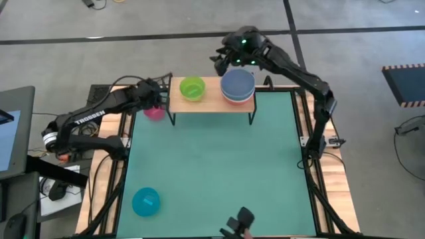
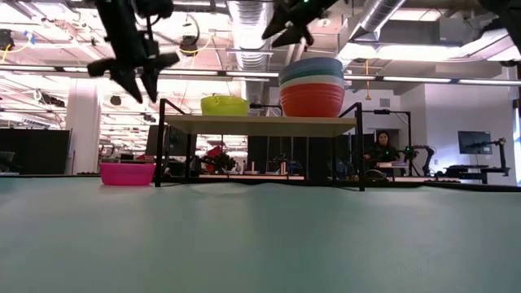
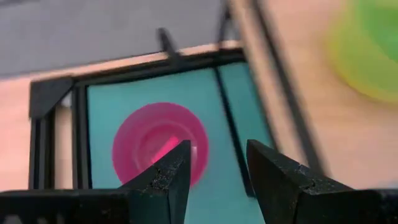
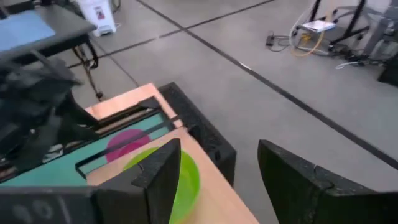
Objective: Place and stack bowls onto a shelf
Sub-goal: Stack the red bowl on the green bowl on the shelf
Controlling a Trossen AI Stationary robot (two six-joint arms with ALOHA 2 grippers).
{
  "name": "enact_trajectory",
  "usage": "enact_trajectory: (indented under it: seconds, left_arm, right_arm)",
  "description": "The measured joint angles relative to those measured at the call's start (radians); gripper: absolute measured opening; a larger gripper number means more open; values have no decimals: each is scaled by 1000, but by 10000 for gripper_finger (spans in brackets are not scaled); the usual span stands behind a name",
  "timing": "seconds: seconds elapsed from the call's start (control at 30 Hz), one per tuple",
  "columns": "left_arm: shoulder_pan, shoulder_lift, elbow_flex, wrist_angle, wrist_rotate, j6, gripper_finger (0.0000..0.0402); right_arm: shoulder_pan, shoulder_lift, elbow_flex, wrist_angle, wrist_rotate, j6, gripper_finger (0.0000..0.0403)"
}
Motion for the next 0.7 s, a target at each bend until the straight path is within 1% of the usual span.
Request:
enact_trajectory:
  seconds: [0.1,0.23,0.37,0.53,0.6,0.7]
  left_arm:
    - [102,0,-33,56,9,-43,142]
    - [246,9,-39,88,8,-22,142]
    - [356,71,-39,97,86,39,141]
    - [421,198,-39,90,212,20,141]
    - [433,247,-39,90,233,-4,141]
    - [446,310,-39,89,234,-29,141]
  right_arm:
    - [-22,-30,0,-50,1,0,238]
    - [-39,-39,0,-88,2,2,238]
    - [-43,-33,0,-115,2,-2,238]
    - [-42,-33,0,-121,2,-9,238]
    - [-42,-33,0,-121,1,-10,238]
    - [-44,-33,0,-128,0,-30,238]
